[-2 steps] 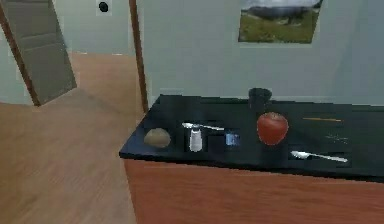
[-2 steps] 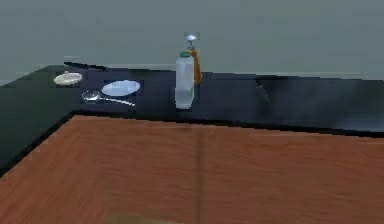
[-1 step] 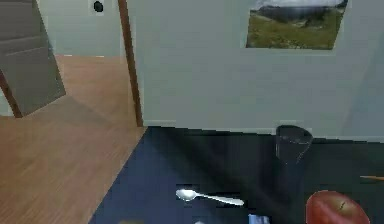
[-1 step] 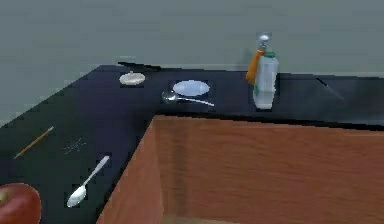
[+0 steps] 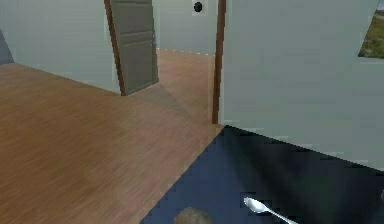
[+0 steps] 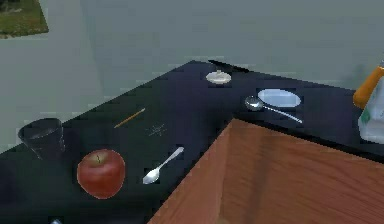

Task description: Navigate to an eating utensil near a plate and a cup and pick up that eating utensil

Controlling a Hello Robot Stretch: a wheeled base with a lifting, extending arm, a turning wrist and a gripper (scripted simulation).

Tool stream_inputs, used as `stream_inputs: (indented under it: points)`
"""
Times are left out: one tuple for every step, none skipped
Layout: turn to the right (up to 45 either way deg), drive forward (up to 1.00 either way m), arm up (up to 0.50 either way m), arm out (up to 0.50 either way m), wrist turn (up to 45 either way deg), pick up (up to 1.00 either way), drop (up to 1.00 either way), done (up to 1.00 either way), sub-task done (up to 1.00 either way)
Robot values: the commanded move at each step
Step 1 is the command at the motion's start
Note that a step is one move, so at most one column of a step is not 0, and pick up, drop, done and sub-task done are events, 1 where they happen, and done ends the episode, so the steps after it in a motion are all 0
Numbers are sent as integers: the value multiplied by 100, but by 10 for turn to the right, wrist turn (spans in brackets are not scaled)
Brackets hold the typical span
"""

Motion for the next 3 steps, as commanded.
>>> stream_inputs:
  points:
    - [0,0,50,0,0,0,0,0,0]
    - [0,0,38,0,0,0,0,0,0]
    - [0,0,0,14,0,0,0,0,0]
